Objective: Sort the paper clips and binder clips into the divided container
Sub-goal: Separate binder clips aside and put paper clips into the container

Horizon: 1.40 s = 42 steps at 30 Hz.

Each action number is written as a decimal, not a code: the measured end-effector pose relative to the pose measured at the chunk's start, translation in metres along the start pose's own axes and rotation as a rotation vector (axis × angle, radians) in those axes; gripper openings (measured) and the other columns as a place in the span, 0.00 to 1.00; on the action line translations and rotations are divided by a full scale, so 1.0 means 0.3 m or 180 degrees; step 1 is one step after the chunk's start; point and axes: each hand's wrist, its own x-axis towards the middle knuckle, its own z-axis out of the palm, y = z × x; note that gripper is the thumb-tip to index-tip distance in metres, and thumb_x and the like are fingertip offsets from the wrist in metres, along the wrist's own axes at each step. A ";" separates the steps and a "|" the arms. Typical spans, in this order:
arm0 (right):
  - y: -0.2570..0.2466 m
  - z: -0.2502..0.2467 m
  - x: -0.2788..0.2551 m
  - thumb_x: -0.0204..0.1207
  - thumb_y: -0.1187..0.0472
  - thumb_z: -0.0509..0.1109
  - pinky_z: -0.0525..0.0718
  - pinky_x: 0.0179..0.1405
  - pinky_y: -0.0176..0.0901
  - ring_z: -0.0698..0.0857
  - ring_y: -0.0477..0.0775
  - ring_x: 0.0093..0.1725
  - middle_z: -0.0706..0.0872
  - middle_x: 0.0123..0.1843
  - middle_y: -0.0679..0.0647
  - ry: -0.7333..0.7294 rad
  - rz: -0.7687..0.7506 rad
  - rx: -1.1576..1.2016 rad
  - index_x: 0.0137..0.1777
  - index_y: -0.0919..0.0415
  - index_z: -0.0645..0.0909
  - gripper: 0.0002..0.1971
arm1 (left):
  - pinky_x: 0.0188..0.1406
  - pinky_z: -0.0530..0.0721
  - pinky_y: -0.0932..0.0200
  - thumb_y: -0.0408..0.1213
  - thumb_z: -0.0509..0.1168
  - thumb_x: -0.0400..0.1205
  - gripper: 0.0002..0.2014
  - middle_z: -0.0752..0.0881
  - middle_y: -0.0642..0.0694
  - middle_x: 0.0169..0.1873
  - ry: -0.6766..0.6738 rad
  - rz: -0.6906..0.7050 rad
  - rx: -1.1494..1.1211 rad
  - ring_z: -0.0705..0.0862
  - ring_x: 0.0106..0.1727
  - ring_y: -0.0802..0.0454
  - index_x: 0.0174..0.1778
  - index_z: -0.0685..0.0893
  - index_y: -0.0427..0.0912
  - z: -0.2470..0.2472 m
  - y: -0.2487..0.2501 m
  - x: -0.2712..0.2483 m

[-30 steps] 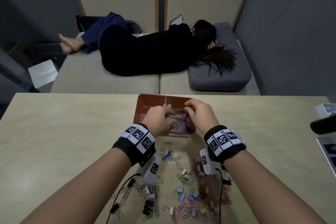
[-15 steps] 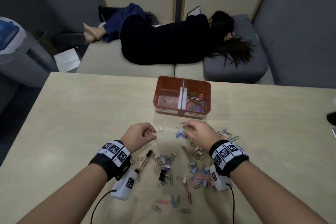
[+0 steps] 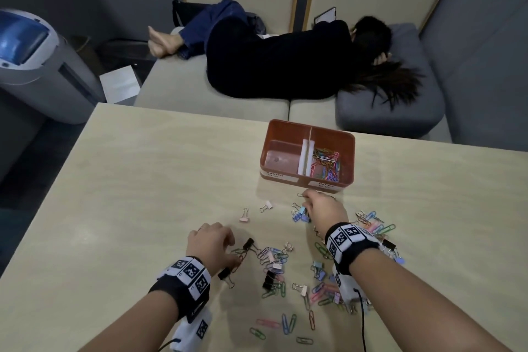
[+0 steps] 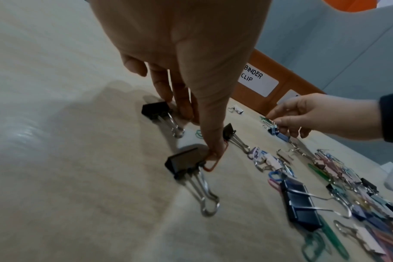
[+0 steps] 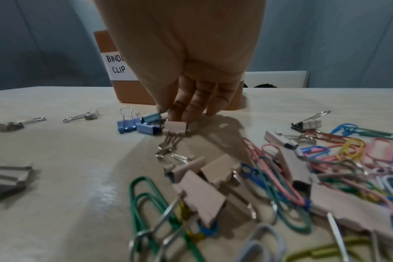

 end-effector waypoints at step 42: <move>-0.043 0.148 -0.258 0.82 0.51 0.62 0.73 0.61 0.47 0.83 0.49 0.56 0.87 0.54 0.44 -0.0149 -0.0712 0.0033 0.63 0.45 0.81 0.12 | 0.60 0.68 0.51 0.47 0.65 0.76 0.01 0.84 0.58 0.49 -0.0216 0.0365 0.0253 0.76 0.60 0.52 0.39 0.79 0.59 0.014 0.027 0.009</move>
